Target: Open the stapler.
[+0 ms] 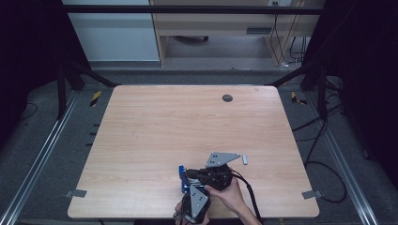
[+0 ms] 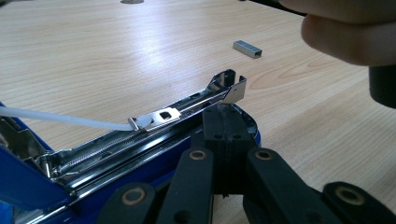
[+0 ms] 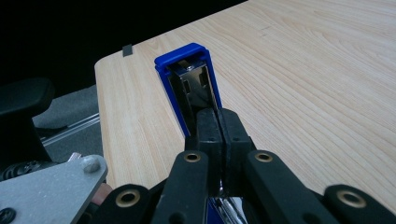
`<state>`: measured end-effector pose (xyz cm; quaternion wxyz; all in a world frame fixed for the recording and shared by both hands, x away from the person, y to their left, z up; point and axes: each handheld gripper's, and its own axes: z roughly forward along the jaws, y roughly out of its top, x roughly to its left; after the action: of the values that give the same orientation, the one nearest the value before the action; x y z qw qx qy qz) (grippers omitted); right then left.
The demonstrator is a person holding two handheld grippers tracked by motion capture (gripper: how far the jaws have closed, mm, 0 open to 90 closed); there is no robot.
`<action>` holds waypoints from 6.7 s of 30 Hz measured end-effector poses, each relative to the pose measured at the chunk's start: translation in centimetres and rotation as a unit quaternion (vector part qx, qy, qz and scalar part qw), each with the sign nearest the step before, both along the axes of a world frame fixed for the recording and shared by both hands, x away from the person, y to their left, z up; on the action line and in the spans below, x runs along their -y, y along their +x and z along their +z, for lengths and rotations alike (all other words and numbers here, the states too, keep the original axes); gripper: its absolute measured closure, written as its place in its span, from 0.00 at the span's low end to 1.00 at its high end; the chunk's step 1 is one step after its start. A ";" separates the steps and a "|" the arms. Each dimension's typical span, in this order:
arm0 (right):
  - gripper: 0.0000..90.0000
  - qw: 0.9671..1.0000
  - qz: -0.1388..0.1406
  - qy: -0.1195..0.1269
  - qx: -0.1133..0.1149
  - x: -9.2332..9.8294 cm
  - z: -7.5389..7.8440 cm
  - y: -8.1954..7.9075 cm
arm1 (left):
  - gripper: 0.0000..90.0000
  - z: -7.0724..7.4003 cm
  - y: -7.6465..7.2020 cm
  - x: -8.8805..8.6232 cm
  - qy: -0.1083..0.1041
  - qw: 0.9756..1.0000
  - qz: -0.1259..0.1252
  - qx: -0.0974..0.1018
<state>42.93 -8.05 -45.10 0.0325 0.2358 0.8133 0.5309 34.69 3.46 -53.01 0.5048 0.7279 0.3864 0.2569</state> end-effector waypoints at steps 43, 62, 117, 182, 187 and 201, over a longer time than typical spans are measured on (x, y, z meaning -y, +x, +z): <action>0.99 1.000 0.022 -0.006 -0.014 -0.9 -0.4 0.7 | 1.00 0.0 -0.1 0.0 0.001 1.000 0.002 0.003; 1.00 0.999 0.040 -0.010 -0.022 -2.1 -0.9 1.1 | 1.00 -0.1 -0.1 0.0 0.000 1.000 0.004 0.004; 1.00 0.990 0.046 -0.121 -0.059 -5.6 -2.3 2.1 | 1.00 -0.1 -0.1 -0.1 -0.001 1.000 0.002 0.004; 0.57 0.971 -0.213 -0.107 0.019 9.8 0.6 2.9 | 0.64 9.3 6.1 -6.4 0.004 0.998 -0.062 -0.022; 0.53 0.966 -0.231 -0.117 0.024 10.7 0.6 3.0 | 0.59 10.4 7.8 -8.1 0.022 0.998 -0.055 -0.033; 0.52 0.954 -0.272 -0.124 0.007 13.3 0.5 3.7 | 0.53 9.4 9.1 -13.8 0.042 0.998 -0.018 -0.032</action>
<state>46.61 -21.37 -44.65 0.2099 0.4387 0.7775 0.3988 43.76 17.22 -43.64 0.4658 0.7632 0.3783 0.2397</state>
